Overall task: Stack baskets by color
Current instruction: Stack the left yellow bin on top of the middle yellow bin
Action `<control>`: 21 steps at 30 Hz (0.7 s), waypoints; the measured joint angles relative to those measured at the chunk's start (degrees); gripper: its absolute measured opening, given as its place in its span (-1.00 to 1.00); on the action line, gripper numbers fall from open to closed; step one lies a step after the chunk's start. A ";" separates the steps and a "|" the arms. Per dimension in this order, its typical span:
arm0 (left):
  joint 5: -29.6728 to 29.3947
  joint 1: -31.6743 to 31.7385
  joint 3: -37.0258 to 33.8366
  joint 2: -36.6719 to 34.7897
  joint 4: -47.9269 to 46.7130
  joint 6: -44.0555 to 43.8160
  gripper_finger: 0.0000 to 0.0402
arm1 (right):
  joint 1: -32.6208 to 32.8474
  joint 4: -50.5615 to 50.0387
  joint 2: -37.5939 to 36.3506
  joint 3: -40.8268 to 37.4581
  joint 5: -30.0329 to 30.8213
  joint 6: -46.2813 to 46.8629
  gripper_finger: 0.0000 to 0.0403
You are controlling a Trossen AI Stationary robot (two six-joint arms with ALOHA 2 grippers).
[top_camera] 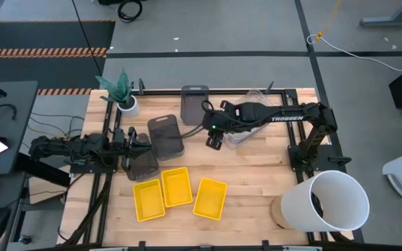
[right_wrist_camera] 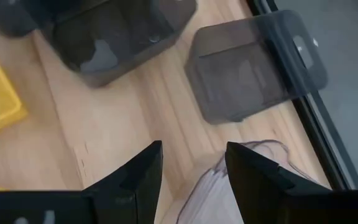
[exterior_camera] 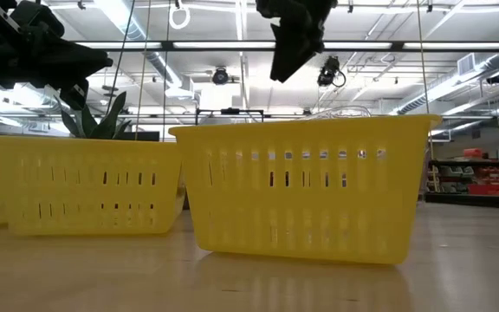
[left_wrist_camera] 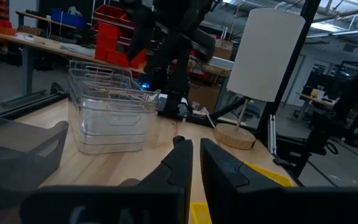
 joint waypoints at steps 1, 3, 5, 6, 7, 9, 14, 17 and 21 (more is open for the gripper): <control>0.00 0.00 0.01 0.01 0.02 -0.03 -0.81 | 0.26 1.66 -0.57 -1.61 0.01 -0.83 -0.11; -0.01 0.02 0.01 -0.01 0.09 -0.02 -0.81 | 0.59 4.87 -2.31 -5.34 -0.13 -2.43 -0.11; 0.01 0.02 -0.01 0.01 0.05 -0.02 -0.81 | 0.60 7.99 -4.64 -8.99 -0.47 -3.45 -0.12; -0.01 0.02 -0.01 -0.01 0.04 -0.04 -0.82 | 0.60 9.45 -5.93 -10.96 -0.46 -3.60 -0.12; 0.00 0.00 -0.01 0.01 0.02 -0.01 -0.83 | 0.60 10.66 -7.23 -12.76 -0.46 -3.74 -0.11; 0.01 0.02 -0.01 0.01 0.02 -0.04 -0.84 | 0.58 13.34 -10.02 -16.30 -0.43 -4.06 -0.11; 0.01 0.00 -0.01 0.01 0.01 -0.04 -0.84 | 0.64 24.80 -17.15 -23.65 -0.49 -7.06 -0.12; 0.01 0.02 0.01 0.01 0.01 -0.04 -0.82 | 0.62 34.47 -20.44 -28.20 -2.02 -10.02 -0.12; 0.01 0.01 0.00 0.01 0.01 -0.03 -0.81 | 0.64 46.90 -23.80 -33.71 -5.44 -13.62 -0.12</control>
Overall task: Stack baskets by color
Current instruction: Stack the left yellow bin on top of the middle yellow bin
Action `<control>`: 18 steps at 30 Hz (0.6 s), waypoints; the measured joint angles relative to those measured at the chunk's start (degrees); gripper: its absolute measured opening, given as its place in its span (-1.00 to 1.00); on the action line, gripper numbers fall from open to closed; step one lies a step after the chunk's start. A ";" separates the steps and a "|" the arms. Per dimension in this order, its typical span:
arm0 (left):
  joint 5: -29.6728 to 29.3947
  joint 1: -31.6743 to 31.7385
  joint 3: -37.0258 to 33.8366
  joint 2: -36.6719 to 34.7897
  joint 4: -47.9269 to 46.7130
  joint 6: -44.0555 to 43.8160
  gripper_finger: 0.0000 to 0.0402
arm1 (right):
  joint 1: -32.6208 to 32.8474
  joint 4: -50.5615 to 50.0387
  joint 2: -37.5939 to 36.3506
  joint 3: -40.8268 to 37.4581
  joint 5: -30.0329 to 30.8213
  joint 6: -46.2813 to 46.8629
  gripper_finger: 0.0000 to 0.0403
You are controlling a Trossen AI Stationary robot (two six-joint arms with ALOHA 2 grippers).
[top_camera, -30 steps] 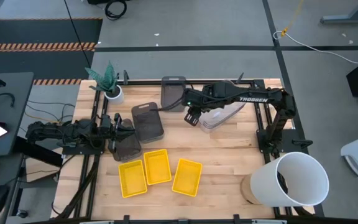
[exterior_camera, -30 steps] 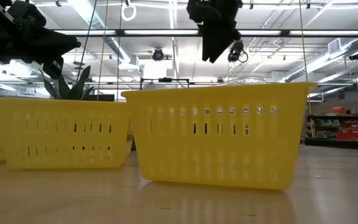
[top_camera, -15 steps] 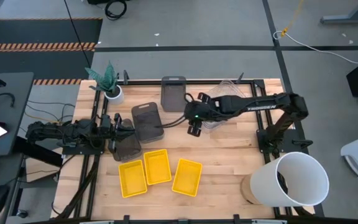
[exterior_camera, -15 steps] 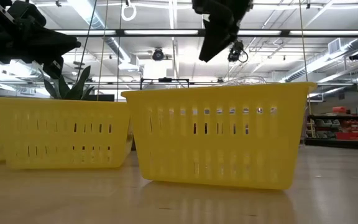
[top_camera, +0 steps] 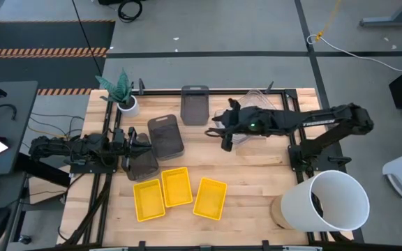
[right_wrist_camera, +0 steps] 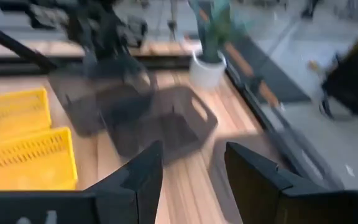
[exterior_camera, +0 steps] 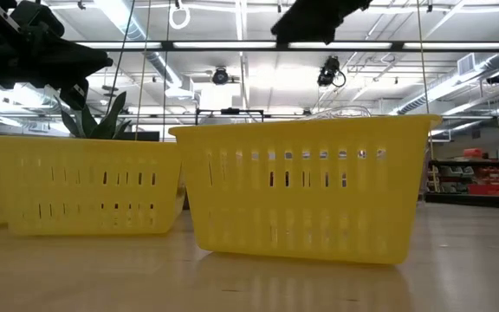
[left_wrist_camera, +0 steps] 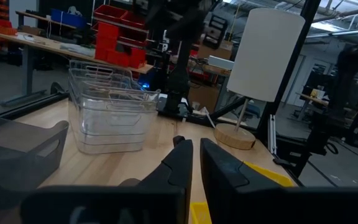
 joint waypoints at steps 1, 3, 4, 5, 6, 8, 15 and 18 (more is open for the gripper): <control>0.00 0.01 -0.01 0.00 0.00 -0.01 -0.81 | 0.00 2.49 -0.61 -1.19 -0.92 -0.81 -0.12; 0.00 0.00 -0.01 0.00 -0.02 0.03 -0.81 | 0.00 6.61 -1.78 -3.28 -2.20 -2.12 -0.12; 0.00 0.01 -0.01 0.00 -0.02 0.00 -0.82 | 0.02 8.30 -2.32 -4.09 -2.77 -2.35 -0.12; -0.01 0.00 0.00 0.00 -0.01 -0.01 -0.83 | 0.02 9.88 -2.85 -4.91 -3.30 -2.46 -0.12; -0.02 0.01 0.00 0.00 0.05 -0.01 -0.83 | 0.04 11.58 -3.31 -5.82 -3.75 -2.45 -0.12; 0.00 0.00 0.00 0.00 1.09 -1.41 -0.84 | 0.23 14.67 -3.78 -7.60 -4.74 -1.96 -0.12; 0.00 0.06 0.00 -0.02 5.09 -15.93 -0.85 | 2.49 17.89 -3.80 -10.83 -5.59 -1.76 -0.12; 0.00 0.06 0.01 0.00 5.09 -19.86 -0.83 | 3.16 17.86 -3.99 -10.83 -5.58 -2.16 -0.12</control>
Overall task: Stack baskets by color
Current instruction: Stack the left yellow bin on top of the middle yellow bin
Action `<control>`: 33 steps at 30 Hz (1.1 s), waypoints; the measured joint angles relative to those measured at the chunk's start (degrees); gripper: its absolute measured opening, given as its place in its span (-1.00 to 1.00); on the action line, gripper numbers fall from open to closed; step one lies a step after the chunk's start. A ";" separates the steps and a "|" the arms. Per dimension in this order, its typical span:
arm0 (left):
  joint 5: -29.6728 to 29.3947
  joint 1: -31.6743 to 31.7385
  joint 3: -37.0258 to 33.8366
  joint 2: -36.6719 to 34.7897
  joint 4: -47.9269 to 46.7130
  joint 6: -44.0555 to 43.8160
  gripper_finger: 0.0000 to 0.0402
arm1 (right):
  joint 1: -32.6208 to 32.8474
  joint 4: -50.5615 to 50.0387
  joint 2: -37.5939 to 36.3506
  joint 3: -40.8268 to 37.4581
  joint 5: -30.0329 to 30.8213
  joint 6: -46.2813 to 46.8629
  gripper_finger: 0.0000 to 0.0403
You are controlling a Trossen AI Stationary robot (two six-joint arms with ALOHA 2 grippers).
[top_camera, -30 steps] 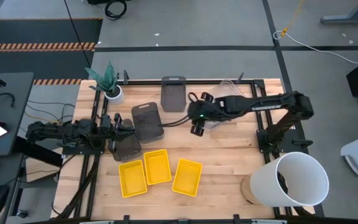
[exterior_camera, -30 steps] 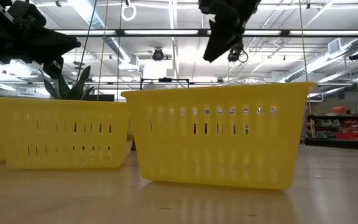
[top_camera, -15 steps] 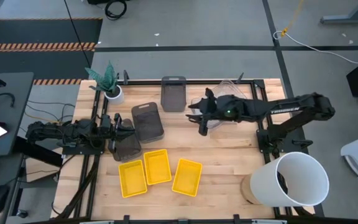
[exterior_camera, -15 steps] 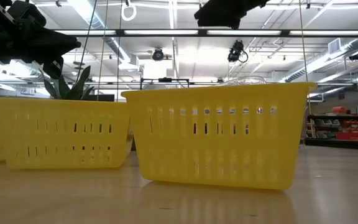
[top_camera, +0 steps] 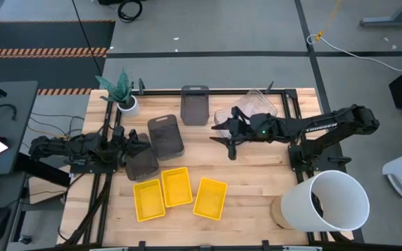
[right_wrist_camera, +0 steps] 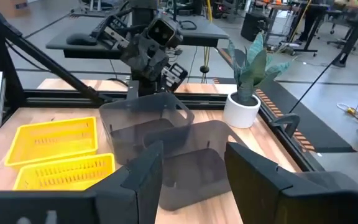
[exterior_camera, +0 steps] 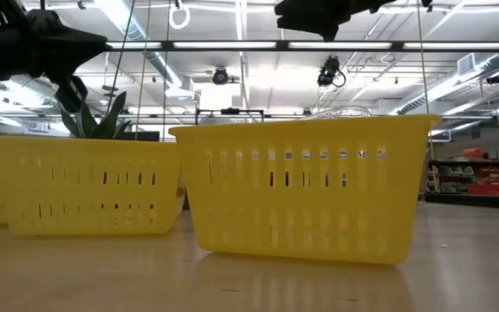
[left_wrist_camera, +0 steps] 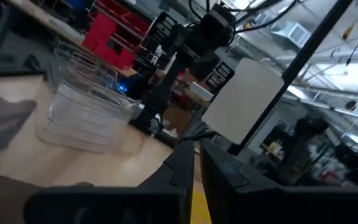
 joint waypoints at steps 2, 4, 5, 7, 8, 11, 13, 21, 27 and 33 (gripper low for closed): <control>0.00 0.00 -0.01 0.00 0.41 -2.16 -0.83 | 0.22 0.24 -0.06 0.00 0.01 -0.56 -0.12; 0.27 -0.05 0.28 0.39 2.02 -3.70 -0.83 | 0.25 0.41 -0.06 0.00 0.01 -0.71 -0.12; 0.92 -0.28 0.99 1.22 1.68 -4.09 -0.85 | 0.25 0.57 -0.06 0.00 0.01 -0.71 -0.12; 2.49 -1.18 2.89 3.75 1.70 -4.03 -0.89 | 0.23 0.61 -0.06 0.00 0.03 -0.77 -0.12; 2.72 -1.74 4.05 5.45 1.89 -3.70 -0.92 | 0.22 0.61 -0.06 0.00 0.03 -0.82 -0.12; 3.54 -3.76 7.34 11.92 1.82 -1.16 -0.96 | 0.21 0.60 -0.06 0.00 0.01 -0.92 -0.12; 5.08 -5.58 9.25 16.67 1.80 0.47 -0.96 | 0.21 0.56 -0.06 0.00 0.03 -1.17 -0.12; 1.55 -16.35 14.31 34.79 1.68 3.22 -0.95 | 0.43 -2.33 -0.06 0.00 -0.01 -0.26 -0.12; -1.50 -22.98 21.27 45.96 -1.18 -0.14 -0.96 | 0.54 -4.48 -0.06 0.00 0.01 0.01 -0.12; -4.22 -27.90 31.39 54.92 -14.59 -7.61 -0.96 | 0.54 -5.22 -0.06 0.00 0.01 0.03 -0.12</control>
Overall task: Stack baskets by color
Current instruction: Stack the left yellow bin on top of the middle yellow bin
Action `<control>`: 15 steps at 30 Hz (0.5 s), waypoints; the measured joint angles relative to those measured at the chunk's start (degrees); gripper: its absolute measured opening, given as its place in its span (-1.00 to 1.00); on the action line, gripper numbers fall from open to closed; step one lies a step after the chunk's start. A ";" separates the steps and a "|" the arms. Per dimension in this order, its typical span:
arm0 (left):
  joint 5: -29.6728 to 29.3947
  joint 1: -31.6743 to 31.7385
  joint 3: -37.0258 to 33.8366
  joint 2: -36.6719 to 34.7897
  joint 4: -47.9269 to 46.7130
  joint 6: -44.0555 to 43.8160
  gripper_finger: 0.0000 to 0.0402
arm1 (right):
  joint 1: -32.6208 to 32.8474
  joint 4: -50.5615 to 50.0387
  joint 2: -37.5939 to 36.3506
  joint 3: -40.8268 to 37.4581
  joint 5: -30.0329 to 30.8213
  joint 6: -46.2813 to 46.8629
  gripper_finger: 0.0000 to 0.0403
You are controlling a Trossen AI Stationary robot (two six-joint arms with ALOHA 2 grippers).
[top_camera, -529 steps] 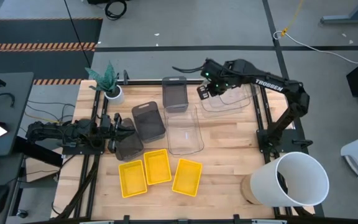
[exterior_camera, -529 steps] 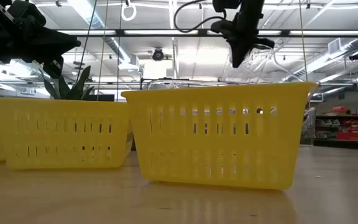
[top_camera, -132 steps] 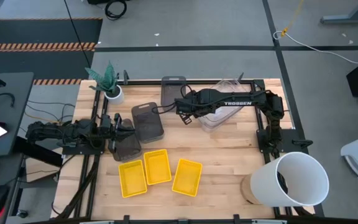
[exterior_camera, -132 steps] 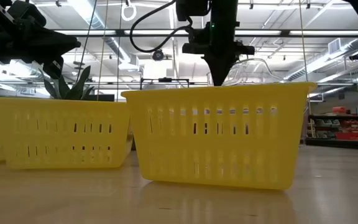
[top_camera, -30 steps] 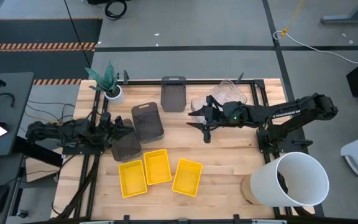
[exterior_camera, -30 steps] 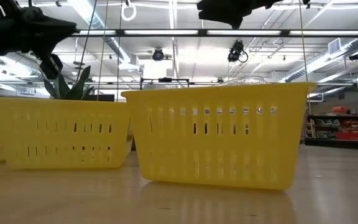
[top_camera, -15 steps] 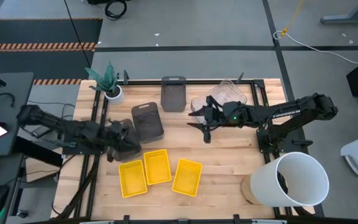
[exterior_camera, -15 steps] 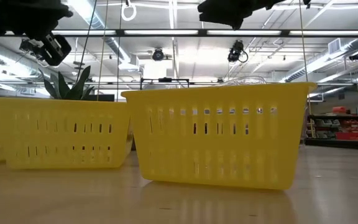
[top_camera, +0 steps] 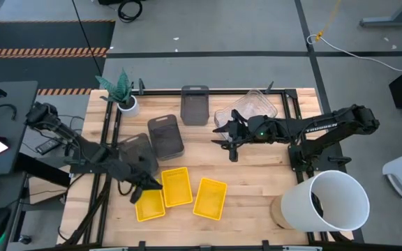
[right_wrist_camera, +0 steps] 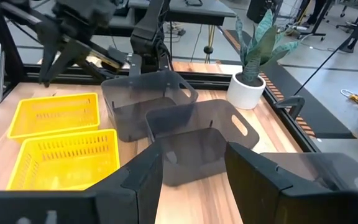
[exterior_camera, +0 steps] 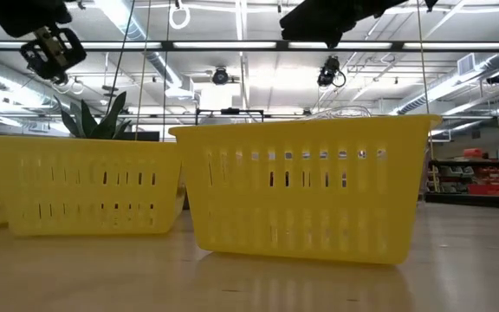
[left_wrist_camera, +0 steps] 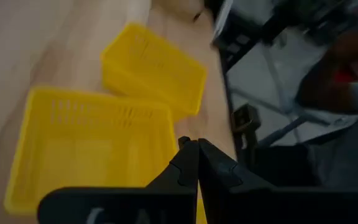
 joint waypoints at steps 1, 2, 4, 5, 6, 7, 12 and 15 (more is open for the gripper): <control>-0.35 -0.66 1.48 1.33 -2.10 -0.98 -0.96 | 0.00 -0.12 0.00 0.00 0.00 0.00 -0.12; -0.49 -1.26 3.06 2.78 -4.23 -2.15 -0.96 | 0.00 -0.28 0.00 0.00 0.00 0.00 -0.12; -0.62 -2.26 5.96 5.18 -8.38 -4.57 -0.96 | 0.00 -0.57 0.00 0.00 -0.02 0.00 -0.12; -0.62 -2.76 7.55 6.53 -10.59 -5.91 -0.96 | 0.04 -0.68 0.00 0.00 0.00 0.00 -0.12; -0.66 -3.18 9.08 7.68 -12.85 -6.95 -0.96 | 0.06 -0.71 0.00 0.00 0.00 0.00 -0.12; -0.65 -3.57 10.67 8.81 -15.27 -7.79 -0.96 | 0.09 -0.70 0.00 0.00 -0.02 0.00 -0.12; -0.63 -5.03 18.45 14.36 -24.96 -10.39 -0.96 | 0.11 -0.93 0.00 0.00 -0.02 0.22 -0.12; -0.65 -5.67 23.26 17.57 -29.27 -10.53 -0.96 | 0.11 -1.29 0.02 0.00 -0.02 0.18 -0.12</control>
